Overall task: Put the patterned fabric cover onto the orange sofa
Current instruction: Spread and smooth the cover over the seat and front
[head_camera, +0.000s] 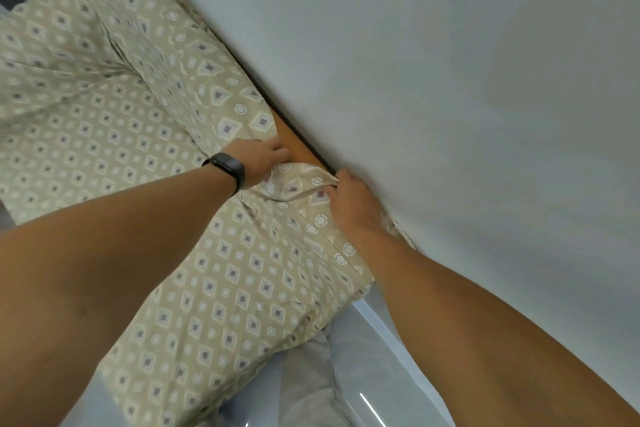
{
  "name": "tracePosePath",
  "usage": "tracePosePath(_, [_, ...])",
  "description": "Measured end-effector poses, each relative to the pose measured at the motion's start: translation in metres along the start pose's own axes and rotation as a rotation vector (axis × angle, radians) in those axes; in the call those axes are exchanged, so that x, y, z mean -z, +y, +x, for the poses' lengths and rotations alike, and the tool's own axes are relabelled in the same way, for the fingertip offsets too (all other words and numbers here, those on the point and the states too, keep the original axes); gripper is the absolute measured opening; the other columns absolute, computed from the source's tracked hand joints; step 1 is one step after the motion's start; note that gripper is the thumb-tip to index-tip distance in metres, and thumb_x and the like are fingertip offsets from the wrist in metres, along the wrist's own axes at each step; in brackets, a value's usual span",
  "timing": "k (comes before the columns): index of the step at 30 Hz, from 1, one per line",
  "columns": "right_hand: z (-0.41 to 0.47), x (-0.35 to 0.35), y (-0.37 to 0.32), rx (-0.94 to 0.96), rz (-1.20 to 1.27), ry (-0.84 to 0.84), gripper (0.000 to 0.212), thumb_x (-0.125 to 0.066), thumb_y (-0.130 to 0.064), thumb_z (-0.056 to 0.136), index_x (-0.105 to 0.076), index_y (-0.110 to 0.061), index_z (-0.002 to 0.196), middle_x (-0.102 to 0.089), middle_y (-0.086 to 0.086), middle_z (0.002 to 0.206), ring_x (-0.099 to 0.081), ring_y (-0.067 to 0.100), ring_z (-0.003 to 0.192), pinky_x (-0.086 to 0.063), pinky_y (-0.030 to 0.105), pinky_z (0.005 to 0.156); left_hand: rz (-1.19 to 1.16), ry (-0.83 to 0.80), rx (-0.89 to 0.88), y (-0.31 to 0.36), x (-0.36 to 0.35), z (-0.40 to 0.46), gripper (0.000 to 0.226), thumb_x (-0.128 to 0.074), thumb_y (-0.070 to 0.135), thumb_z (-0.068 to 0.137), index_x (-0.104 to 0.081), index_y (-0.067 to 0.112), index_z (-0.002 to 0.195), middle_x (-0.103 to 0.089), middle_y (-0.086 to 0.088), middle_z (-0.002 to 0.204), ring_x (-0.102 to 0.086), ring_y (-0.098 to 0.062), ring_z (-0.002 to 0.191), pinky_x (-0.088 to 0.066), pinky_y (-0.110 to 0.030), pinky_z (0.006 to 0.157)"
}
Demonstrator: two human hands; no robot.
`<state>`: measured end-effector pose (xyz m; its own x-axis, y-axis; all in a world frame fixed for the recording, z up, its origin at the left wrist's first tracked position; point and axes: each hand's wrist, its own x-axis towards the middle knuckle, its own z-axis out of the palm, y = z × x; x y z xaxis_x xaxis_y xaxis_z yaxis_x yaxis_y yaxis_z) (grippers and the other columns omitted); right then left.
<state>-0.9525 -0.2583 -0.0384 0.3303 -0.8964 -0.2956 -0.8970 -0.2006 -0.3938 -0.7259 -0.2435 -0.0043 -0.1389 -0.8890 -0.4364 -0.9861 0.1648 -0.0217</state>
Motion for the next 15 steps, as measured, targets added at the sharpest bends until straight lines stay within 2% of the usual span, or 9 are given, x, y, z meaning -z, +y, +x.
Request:
tracePosePath(2, [-0.005,0.0,0.001,-0.01,0.005,0.065,0.017,-0.044,-0.021,0.104,-0.052,-0.008,0.113,-0.067,0.014,0.108,-0.066,0.034,0.096,-0.039,0.032,0.066,0.059,-0.061,-0.039,-0.007,0.01,0.006,0.042,-0.051,0.008,0.097,-0.05,0.031,0.132,-0.049,0.006,0.137,-0.061,-0.026,0.103,-0.041,-0.03,0.067])
tracePosePath(3, [-0.008,-0.001,0.001,-0.017,0.025,0.098,0.02,-0.042,-0.023,0.104,-0.052,-0.008,0.112,-0.067,0.014,0.104,-0.066,0.034,0.091,-0.037,0.031,0.063,0.006,-0.034,-0.029,-0.01,0.016,0.009,0.036,-0.051,0.01,0.098,-0.052,0.031,0.128,-0.052,0.006,0.133,-0.061,-0.027,0.103,-0.04,-0.03,0.069])
tracePosePath(6, [-0.02,-0.005,0.005,-0.052,0.137,0.236,0.02,-0.042,-0.028,0.103,-0.048,-0.009,0.105,-0.065,0.013,0.085,-0.065,0.032,0.072,-0.041,0.032,0.05,-0.266,0.202,0.133,-0.013,0.035,0.026,0.009,-0.049,0.016,0.098,-0.048,0.025,0.098,-0.057,-0.002,0.11,-0.056,-0.028,0.085,-0.045,-0.037,0.069])
tracePosePath(8, [-0.027,-0.008,0.008,-0.113,0.264,0.339,0.016,-0.041,-0.027,0.104,-0.046,-0.012,0.107,-0.066,0.013,0.085,-0.067,0.032,0.071,-0.05,0.037,0.049,-0.45,0.371,0.234,-0.005,0.039,0.038,0.006,-0.048,0.019,0.098,-0.045,0.022,0.094,-0.056,-0.006,0.104,-0.054,-0.029,0.081,-0.048,-0.042,0.07])
tracePosePath(9, [-0.03,-0.01,0.008,-0.132,0.316,0.37,0.016,-0.042,-0.026,0.104,-0.046,-0.013,0.113,-0.068,0.013,0.091,-0.069,0.032,0.076,-0.054,0.038,0.054,-0.57,0.415,0.255,0.002,0.036,0.042,0.002,-0.049,0.021,0.097,-0.048,0.02,0.099,-0.056,-0.006,0.107,-0.056,-0.03,0.086,-0.051,-0.045,0.075])
tracePosePath(11, [-0.037,-0.017,0.006,-0.148,0.363,0.35,0.033,-0.044,-0.024,0.104,-0.038,-0.015,0.135,-0.067,0.017,0.116,-0.069,0.032,0.097,-0.059,0.041,0.07,-0.685,0.326,0.218,0.014,0.019,0.046,0.032,-0.058,0.025,0.092,-0.05,0.022,0.123,-0.054,-0.006,0.128,-0.057,-0.03,0.11,-0.05,-0.048,0.094])
tracePosePath(13, [-0.05,-0.023,0.003,-0.136,0.339,0.275,0.058,-0.048,-0.022,0.1,-0.02,-0.022,0.151,-0.055,0.017,0.139,-0.061,0.032,0.116,-0.056,0.046,0.09,-0.521,0.096,0.127,0.024,-0.002,0.042,0.055,-0.06,0.028,0.093,-0.041,0.023,0.144,-0.043,-0.007,0.15,-0.042,-0.032,0.137,-0.036,-0.049,0.113])
tracePosePath(14, [-0.056,-0.027,0.004,-0.115,0.286,0.251,0.067,-0.052,-0.022,0.098,-0.015,-0.024,0.153,-0.05,0.015,0.145,-0.056,0.032,0.122,-0.052,0.048,0.097,-0.448,0.088,0.107,0.027,-0.009,0.038,0.053,-0.055,0.028,0.096,-0.041,0.022,0.146,-0.04,-0.005,0.154,-0.033,-0.03,0.144,-0.026,-0.048,0.119])
tracePosePath(15, [-0.06,-0.031,0.006,-0.093,0.208,0.24,0.07,-0.055,-0.023,0.096,-0.016,-0.024,0.154,-0.048,0.013,0.147,-0.053,0.032,0.125,-0.049,0.048,0.102,-0.424,0.165,0.1,0.027,-0.014,0.034,0.048,-0.05,0.026,0.098,-0.045,0.02,0.145,-0.041,-0.004,0.154,-0.031,-0.027,0.146,-0.021,-0.045,0.122])
